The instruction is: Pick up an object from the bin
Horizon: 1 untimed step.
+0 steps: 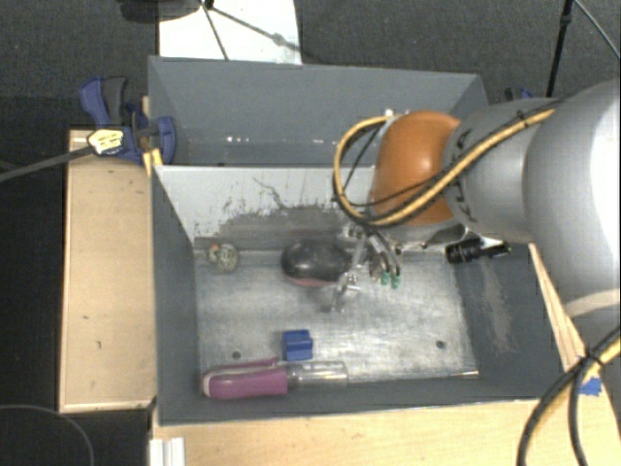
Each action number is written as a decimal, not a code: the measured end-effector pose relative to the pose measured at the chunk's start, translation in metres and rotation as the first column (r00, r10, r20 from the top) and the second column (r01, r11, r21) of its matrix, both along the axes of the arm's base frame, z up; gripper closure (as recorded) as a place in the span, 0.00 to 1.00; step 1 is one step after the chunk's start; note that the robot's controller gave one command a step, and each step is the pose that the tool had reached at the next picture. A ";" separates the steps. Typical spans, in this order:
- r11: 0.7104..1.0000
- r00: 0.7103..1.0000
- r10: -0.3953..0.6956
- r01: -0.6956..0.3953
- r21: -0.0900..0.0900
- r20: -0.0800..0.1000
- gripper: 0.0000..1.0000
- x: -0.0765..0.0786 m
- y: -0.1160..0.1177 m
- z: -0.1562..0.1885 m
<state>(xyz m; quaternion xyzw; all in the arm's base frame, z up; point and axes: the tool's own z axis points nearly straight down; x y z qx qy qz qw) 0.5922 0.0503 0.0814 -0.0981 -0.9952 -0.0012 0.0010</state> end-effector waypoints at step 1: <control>1.000 1.000 0.000 0.000 -0.007 0.004 0.00 0.002 0.009 -0.003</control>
Offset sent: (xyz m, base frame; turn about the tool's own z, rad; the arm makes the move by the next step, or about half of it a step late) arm 0.0001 0.0128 -0.0072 -0.0026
